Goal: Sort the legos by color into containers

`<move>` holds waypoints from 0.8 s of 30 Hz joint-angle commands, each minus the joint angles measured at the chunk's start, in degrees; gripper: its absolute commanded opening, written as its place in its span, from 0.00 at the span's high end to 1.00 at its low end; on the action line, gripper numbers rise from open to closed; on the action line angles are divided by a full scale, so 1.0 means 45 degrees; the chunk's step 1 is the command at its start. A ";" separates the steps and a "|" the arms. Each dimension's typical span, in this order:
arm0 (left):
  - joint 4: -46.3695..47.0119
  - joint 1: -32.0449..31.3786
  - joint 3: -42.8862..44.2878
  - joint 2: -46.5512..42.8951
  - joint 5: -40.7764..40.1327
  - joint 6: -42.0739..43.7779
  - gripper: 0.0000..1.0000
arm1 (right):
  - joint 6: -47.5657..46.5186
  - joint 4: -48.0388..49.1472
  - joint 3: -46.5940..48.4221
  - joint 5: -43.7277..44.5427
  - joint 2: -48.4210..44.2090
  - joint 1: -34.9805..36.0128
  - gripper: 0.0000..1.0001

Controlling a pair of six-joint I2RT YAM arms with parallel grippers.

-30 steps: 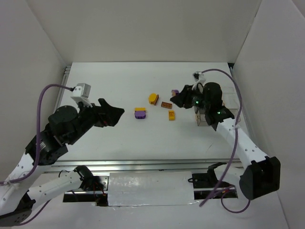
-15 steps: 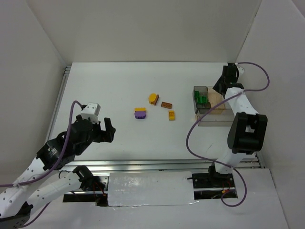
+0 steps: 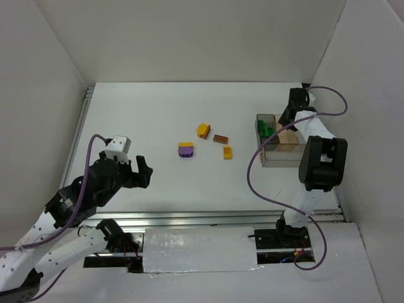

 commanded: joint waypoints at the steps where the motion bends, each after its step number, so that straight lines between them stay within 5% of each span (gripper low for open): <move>1: 0.0558 0.0015 0.0015 -0.0128 0.0184 0.0374 0.00 | 0.0159 -0.0187 0.0262 0.0097 -0.0049 0.0027 0.56; 3: 0.0558 0.0015 -0.0004 -0.0167 0.0203 0.0394 0.00 | 0.0179 -0.0129 0.0184 0.0098 -0.0225 -0.0011 0.54; 4: 0.0577 0.0015 0.0015 -0.0167 0.0222 0.0394 0.00 | 0.0198 -0.0147 0.0183 0.0117 -0.0264 -0.0011 0.23; 5: 0.0558 0.0015 -0.0004 -0.0148 0.0184 0.0394 0.00 | 0.0237 -0.0186 0.0203 0.0156 -0.0322 -0.0011 0.11; 13: 0.0499 0.0034 0.0151 0.0787 0.0008 0.0316 0.00 | 0.0782 -0.0692 0.0476 -0.0408 -0.0946 0.0047 0.11; 20: 0.0107 0.0152 0.1535 0.4515 -0.0033 -0.1341 0.00 | 0.1624 -0.0421 -0.1611 -0.3141 -0.5197 0.2016 0.10; 21: 0.0321 0.0152 0.1655 0.5004 0.0259 -0.1518 0.00 | 0.1760 -0.0286 -0.1942 -0.4015 -0.5670 0.2310 0.00; 24: 0.1512 0.0210 0.2084 0.6957 0.0302 -0.2085 0.00 | 0.1955 -0.0246 -0.3346 -0.4822 -0.7467 0.3326 0.00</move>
